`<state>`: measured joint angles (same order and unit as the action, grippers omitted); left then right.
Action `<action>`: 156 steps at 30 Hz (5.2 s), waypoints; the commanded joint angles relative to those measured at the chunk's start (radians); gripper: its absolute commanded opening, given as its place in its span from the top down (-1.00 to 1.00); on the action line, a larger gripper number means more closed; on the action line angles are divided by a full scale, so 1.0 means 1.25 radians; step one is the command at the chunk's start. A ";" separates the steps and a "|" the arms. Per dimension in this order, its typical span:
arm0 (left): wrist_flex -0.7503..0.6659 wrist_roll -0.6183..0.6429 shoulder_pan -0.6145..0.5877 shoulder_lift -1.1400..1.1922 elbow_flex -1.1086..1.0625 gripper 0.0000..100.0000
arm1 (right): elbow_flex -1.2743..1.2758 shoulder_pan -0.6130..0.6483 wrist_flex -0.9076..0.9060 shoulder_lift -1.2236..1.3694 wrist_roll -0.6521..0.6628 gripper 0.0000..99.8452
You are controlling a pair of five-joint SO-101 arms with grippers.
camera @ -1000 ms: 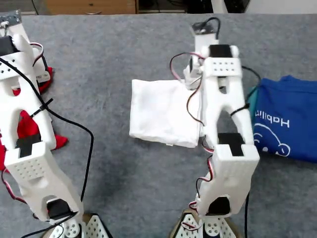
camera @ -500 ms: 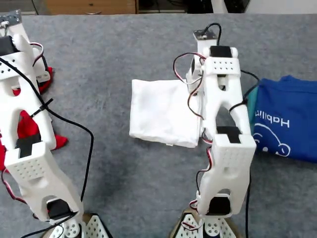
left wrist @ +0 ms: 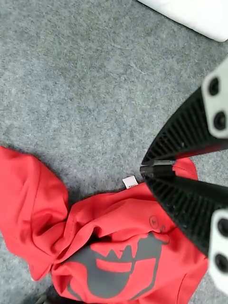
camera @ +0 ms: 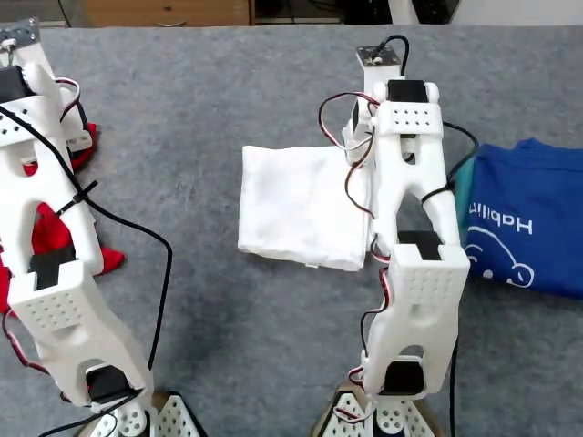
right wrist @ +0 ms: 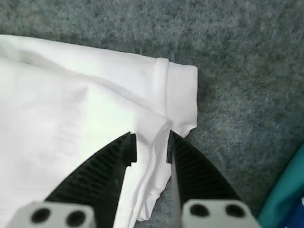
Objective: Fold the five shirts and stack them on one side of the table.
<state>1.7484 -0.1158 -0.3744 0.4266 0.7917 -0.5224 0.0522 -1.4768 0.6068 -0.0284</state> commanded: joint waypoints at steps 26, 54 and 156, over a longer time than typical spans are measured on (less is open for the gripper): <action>0.007 -0.004 0.031 -0.003 0.010 0.96 | -0.365 -0.029 -0.119 0.101 0.104 1.00; 0.007 -0.004 0.028 -0.010 0.010 0.96 | -0.387 0.003 -0.233 0.013 0.139 0.69; 0.009 -0.031 -0.050 -0.012 0.002 0.96 | -0.536 -0.116 0.043 0.323 0.767 1.00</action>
<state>1.7484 -0.1481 -0.4250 0.4266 0.7917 -1.1408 -0.0997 -1.5443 1.0610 0.7756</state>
